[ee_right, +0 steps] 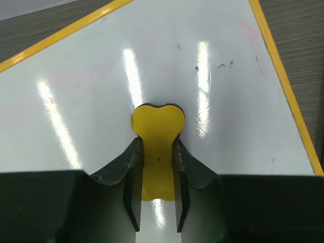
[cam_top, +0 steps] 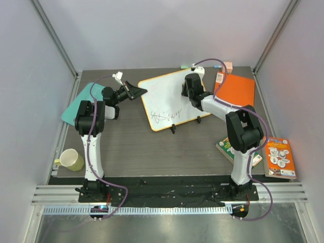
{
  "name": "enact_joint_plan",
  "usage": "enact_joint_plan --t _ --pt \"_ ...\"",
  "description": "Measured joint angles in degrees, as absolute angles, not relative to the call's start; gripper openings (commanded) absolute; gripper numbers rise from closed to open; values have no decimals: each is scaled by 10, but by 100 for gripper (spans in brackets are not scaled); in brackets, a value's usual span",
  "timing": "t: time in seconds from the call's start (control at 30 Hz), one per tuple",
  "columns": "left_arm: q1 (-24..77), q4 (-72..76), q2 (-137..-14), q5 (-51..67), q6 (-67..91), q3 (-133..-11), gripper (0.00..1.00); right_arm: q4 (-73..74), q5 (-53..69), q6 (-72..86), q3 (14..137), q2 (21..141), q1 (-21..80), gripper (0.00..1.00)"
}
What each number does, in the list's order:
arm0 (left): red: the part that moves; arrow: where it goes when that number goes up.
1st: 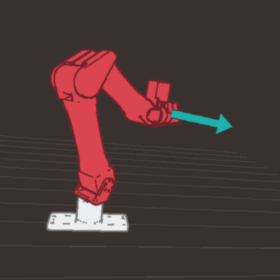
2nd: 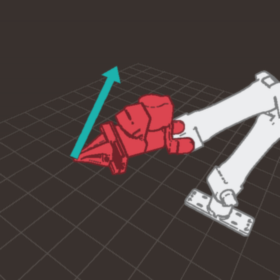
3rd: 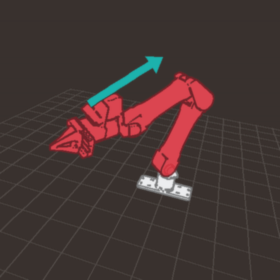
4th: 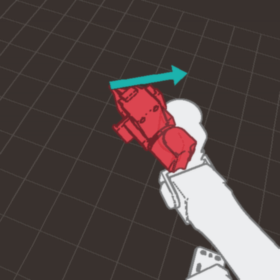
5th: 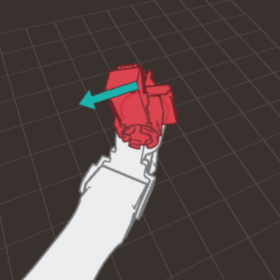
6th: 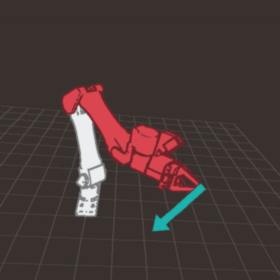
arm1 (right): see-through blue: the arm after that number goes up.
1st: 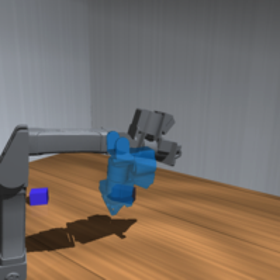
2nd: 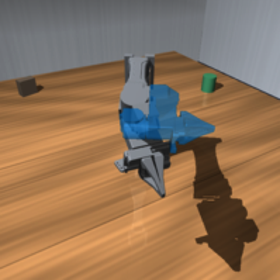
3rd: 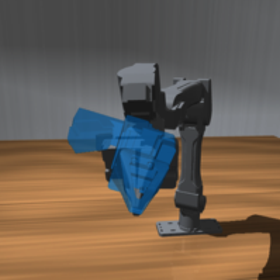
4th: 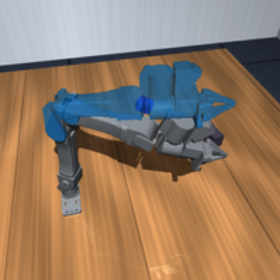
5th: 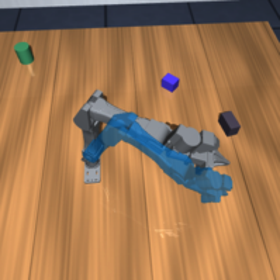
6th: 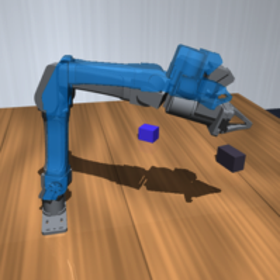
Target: Erase the whiteboard
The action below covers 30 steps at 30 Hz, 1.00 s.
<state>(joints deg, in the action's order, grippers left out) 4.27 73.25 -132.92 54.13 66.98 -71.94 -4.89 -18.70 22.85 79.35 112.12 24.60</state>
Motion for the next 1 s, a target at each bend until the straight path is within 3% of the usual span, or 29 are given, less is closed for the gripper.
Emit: enact_joint_plan --t 0.47,0.77,1.0 --pt "42 724 -1333 539 670 -719 0 -5 -205 196 836 1148 349 1" --pt "42 726 -1333 541 671 -720 0 -22 -245 257 686 1061 359 1" --pt "43 731 -1333 541 671 -720 0 -17 -266 274 641 1033 358 1"
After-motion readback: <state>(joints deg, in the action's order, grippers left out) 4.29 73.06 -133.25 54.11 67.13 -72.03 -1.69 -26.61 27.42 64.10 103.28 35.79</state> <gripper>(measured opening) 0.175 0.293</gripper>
